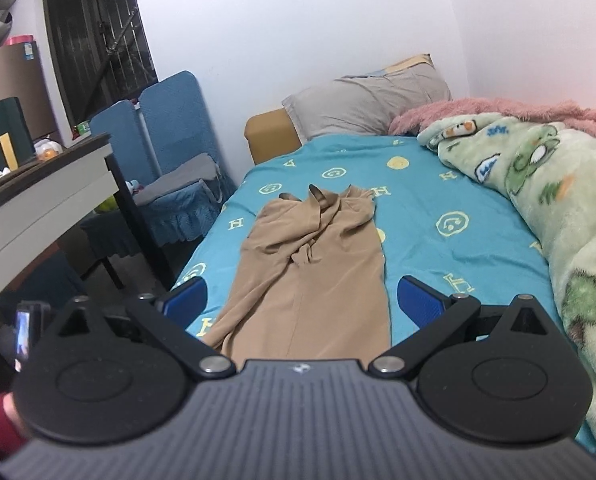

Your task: Fold clothes

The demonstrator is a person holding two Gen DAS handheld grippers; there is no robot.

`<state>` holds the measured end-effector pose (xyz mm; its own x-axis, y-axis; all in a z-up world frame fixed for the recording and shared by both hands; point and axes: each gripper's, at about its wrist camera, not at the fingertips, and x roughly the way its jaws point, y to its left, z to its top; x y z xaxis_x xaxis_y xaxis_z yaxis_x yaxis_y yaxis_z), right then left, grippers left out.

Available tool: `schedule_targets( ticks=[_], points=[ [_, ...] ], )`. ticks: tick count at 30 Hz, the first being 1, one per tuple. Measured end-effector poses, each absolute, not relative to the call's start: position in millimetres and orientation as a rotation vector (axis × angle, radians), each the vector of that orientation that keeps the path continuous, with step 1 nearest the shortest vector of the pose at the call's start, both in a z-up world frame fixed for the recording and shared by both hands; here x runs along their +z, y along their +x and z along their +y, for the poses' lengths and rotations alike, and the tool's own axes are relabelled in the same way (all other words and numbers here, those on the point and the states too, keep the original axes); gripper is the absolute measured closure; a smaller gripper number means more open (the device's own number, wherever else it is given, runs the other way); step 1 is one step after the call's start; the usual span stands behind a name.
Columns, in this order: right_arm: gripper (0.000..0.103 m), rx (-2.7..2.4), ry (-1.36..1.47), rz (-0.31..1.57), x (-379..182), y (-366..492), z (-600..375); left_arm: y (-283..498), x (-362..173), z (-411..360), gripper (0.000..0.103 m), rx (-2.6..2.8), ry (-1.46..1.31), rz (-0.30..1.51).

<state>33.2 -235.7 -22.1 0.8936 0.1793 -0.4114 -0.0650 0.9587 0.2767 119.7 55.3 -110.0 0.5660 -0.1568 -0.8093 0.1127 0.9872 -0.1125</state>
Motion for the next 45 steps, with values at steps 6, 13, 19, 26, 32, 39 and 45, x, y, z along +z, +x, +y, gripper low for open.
schedule_targets(
  ticks=[6,13,19,26,32,39,45],
  points=[
    [0.0,0.153,0.296,0.45,-24,30,-246,125,-114,77,0.011,-0.147,-0.151,1.121],
    [0.0,0.137,0.365,0.468,-26,32,-261,124,-112,89,0.023,-0.103,-0.151,1.22],
    [0.0,0.121,0.379,0.489,-30,32,-262,127,-119,88,0.036,-0.069,-0.078,1.279],
    [0.0,0.1,0.402,0.514,-36,35,-265,129,-122,94,0.04,-0.026,-0.077,1.295],
    [0.0,0.09,0.446,0.535,-40,38,-271,117,-119,65,0.078,-0.045,0.091,1.262],
    [0.0,-0.019,0.467,0.573,-48,42,-283,46,-80,-18,0.098,-0.102,0.622,0.93],
    [0.0,-0.022,0.514,0.619,-59,47,-292,-4,-60,-78,0.098,-0.218,0.847,0.764]
  ],
)
